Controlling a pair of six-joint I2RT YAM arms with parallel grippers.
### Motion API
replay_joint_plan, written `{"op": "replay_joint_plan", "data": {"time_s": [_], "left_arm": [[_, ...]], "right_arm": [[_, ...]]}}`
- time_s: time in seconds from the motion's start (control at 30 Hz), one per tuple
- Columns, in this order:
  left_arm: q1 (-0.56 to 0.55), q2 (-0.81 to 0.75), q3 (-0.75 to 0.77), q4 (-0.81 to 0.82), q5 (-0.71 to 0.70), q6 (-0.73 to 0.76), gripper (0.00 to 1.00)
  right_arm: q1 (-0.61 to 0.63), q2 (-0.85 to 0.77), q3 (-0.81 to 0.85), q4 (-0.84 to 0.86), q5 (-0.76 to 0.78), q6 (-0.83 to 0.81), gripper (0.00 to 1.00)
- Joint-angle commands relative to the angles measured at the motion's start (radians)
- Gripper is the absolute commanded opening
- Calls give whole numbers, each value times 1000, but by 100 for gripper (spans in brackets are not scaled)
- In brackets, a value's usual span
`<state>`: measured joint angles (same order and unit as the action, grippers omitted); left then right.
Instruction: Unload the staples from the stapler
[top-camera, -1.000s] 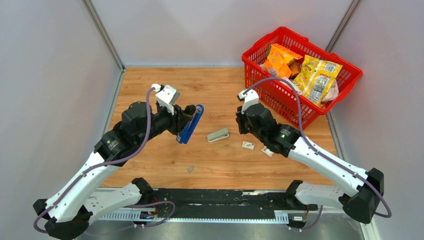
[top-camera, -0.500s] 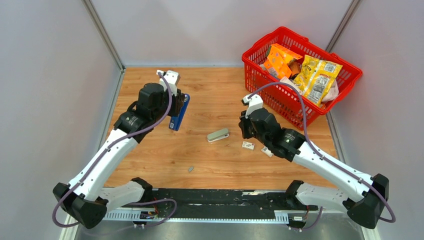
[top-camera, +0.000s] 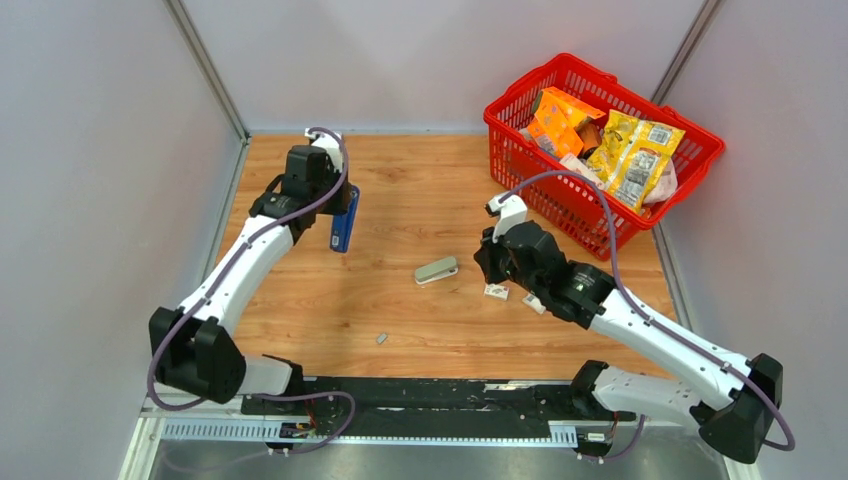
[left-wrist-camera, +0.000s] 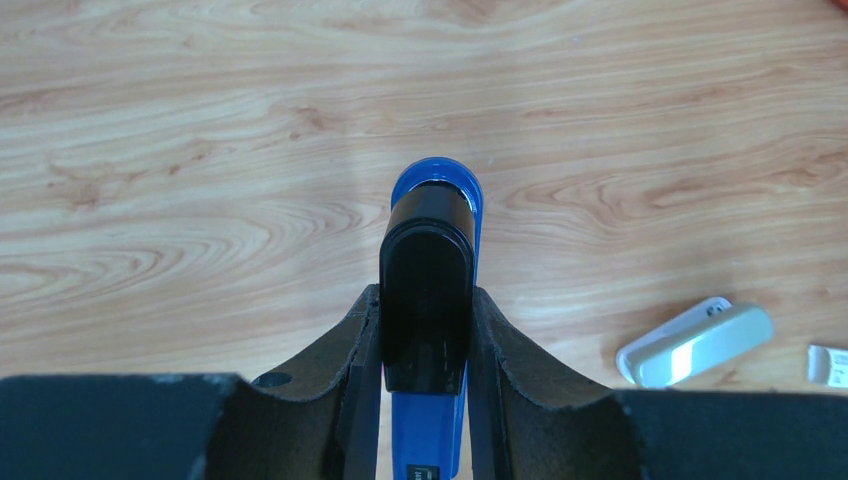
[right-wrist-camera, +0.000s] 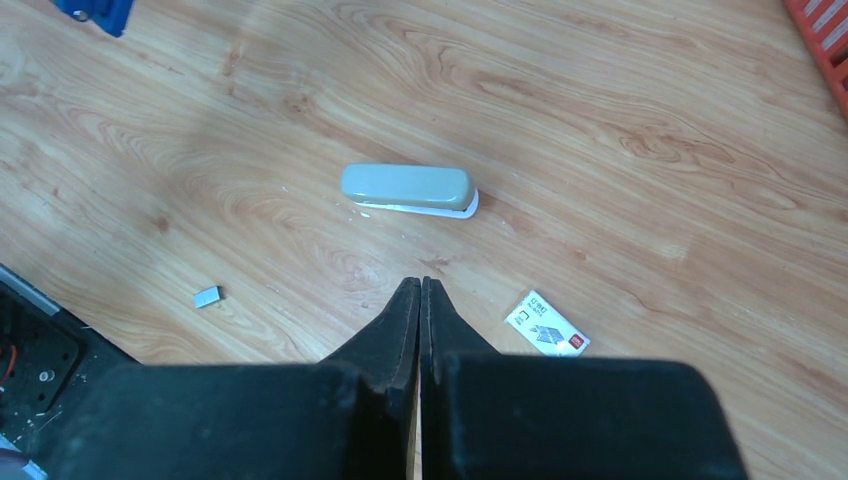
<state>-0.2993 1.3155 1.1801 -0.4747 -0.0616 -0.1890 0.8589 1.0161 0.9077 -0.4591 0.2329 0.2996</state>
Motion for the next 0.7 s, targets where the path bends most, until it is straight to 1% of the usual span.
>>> {"op": "replay_joint_plan", "data": {"time_s": [0.0, 0.13, 0.2, 0.37, 0.63, 0.67], "left_arm": [[41, 65, 75, 93, -6, -20, 0], [103, 178, 76, 119, 20, -36, 0], [117, 233, 85, 125, 29, -41, 0], [134, 347, 110, 131, -4, -53, 0], [150, 452, 130, 127, -47, -50, 0], [152, 453, 133, 123, -49, -49, 6]], "right_arm": [[2, -45, -9, 50, -35, 22, 1], [2, -68, -26, 59, -52, 27, 1], [3, -73, -27, 56, -58, 29, 1], [2, -82, -35, 56, -81, 32, 1], [2, -93, -55, 69, -115, 45, 3], [2, -94, -58, 71, -113, 45, 4]]}}
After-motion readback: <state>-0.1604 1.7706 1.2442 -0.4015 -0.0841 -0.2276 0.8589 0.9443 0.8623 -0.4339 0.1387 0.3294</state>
